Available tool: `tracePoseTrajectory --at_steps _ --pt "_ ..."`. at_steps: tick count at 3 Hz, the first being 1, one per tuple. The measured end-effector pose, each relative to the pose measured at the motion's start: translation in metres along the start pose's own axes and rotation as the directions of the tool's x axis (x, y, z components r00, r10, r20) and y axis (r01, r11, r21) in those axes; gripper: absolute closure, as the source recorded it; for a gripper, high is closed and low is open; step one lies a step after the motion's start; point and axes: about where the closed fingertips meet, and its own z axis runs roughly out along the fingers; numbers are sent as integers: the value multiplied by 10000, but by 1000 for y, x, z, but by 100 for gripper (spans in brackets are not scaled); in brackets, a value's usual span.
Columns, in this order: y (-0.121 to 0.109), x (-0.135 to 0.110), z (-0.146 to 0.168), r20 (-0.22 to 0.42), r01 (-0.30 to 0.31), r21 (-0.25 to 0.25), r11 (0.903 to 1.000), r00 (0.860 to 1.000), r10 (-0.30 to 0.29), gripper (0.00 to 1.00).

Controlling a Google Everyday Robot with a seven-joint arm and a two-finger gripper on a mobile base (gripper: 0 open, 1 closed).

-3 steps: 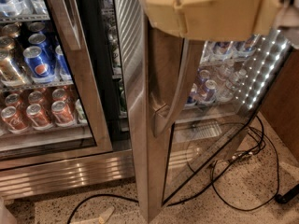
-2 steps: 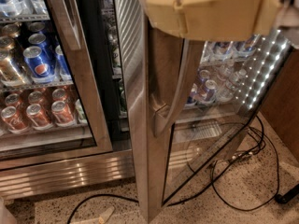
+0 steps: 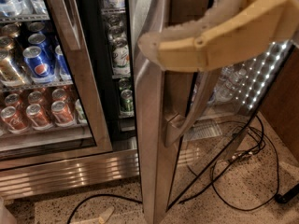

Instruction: Open right fridge door

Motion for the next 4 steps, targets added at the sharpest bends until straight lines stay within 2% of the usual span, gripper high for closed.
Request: tracePoseTrajectory --at_steps 4 --pt "0 0 0 0 0 0 10000 10000 0 0"
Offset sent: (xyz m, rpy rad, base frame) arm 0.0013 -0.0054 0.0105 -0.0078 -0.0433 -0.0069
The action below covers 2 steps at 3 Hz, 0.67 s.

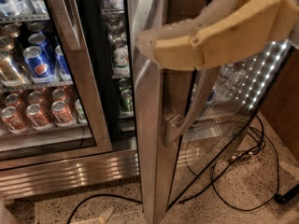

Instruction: Open right fridge door

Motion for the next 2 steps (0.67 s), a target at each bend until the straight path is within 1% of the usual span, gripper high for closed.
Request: tracePoseTrajectory --at_steps 2 --pt "0 0 0 0 0 0 10000 10000 0 0"
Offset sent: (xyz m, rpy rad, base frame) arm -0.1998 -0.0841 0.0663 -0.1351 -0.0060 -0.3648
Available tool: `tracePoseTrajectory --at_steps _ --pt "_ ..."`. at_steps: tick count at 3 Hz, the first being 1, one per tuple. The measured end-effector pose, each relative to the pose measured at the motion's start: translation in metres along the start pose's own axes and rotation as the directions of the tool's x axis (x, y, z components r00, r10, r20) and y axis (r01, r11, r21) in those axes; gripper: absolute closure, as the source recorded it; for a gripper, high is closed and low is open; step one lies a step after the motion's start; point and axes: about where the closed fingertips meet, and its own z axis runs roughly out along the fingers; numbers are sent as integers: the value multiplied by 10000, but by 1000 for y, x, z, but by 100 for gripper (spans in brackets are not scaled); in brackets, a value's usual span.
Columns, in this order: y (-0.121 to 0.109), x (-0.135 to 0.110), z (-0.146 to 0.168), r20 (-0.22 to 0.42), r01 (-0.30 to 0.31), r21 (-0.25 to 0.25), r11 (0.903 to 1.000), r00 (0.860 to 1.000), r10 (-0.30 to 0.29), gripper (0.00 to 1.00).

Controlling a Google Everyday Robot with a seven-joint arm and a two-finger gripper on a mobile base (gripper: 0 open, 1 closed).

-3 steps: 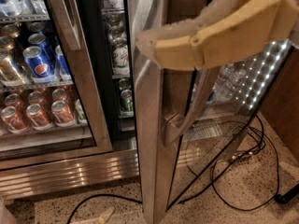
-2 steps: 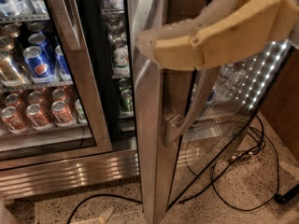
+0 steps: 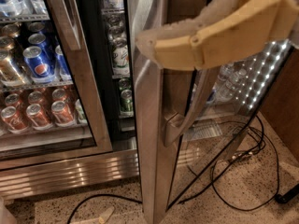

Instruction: Open right fridge door

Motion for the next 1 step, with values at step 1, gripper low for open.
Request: tracePoseTrajectory --at_steps 1 --pt "0 0 0 0 0 0 10000 10000 0 0"
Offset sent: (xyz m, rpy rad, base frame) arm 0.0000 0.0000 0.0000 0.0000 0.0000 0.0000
